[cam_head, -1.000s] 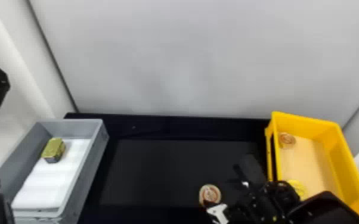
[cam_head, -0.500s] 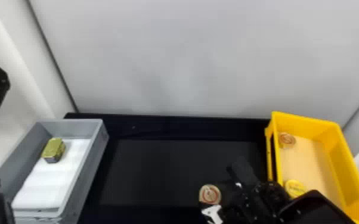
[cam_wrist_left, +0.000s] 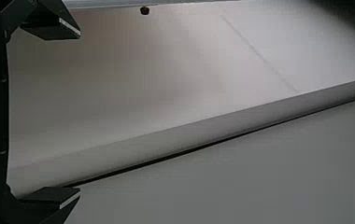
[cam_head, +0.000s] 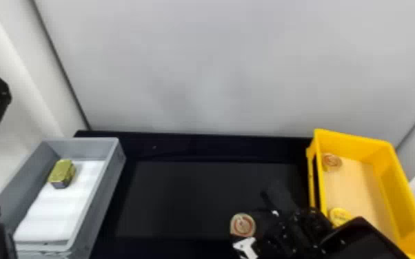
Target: Pick up the round yellow can and place it in the yellow rectangular box
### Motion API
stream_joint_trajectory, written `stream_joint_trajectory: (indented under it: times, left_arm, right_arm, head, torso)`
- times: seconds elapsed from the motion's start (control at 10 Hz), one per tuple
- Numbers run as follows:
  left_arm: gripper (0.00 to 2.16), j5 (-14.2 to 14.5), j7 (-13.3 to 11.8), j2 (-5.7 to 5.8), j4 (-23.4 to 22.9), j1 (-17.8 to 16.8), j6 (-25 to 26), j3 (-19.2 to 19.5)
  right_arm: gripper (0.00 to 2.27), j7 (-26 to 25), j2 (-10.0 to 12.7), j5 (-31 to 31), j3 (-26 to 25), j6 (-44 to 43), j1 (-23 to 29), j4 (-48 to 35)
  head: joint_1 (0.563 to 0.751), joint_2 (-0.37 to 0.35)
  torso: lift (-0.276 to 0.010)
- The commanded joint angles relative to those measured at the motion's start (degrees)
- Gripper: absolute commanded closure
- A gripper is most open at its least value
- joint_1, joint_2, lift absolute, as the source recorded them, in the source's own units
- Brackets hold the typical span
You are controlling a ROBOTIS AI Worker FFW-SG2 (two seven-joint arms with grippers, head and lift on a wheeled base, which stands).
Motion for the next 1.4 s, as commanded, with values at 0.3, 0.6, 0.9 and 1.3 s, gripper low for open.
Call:
stream_joint_trajectory:
  times: [0.3, 0.6, 0.9, 1.3]
  left_arm:
    - [0.1, 0.0, -0.1, -0.15, -0.1, 0.0, 0.0, 0.0]
    - [0.1, -0.1, -0.1, -0.15, -0.2, 0.0, -0.1, -0.1]
    - [0.1, -0.1, -0.1, -0.15, -0.2, 0.0, -0.1, -0.4]
    - [0.1, -0.1, -0.1, -0.15, -0.2, 0.0, -0.1, -0.4]
  right_arm:
    - [0.13, 0.6, 0.1, 0.5, -0.3, -1.7, -0.9, 2.8]
    - [0.13, 1.7, 0.2, 0.5, -0.1, -3.4, -1.6, 5.8]
    - [0.15, 1.7, 1.3, 0.2, 0.4, -6.5, -4.2, 10.3]
    - [0.36, 1.5, 1.6, 0.0, 0.3, -7.1, -5.1, 10.6]
  head:
    - [0.694, 0.014]
    - [0.694, 0.014]
    - [0.694, 0.014]
    - [0.694, 0.014]
  torso:
    - [-0.06]
    - [-0.06]
    - [-0.06]
    - [-0.06]
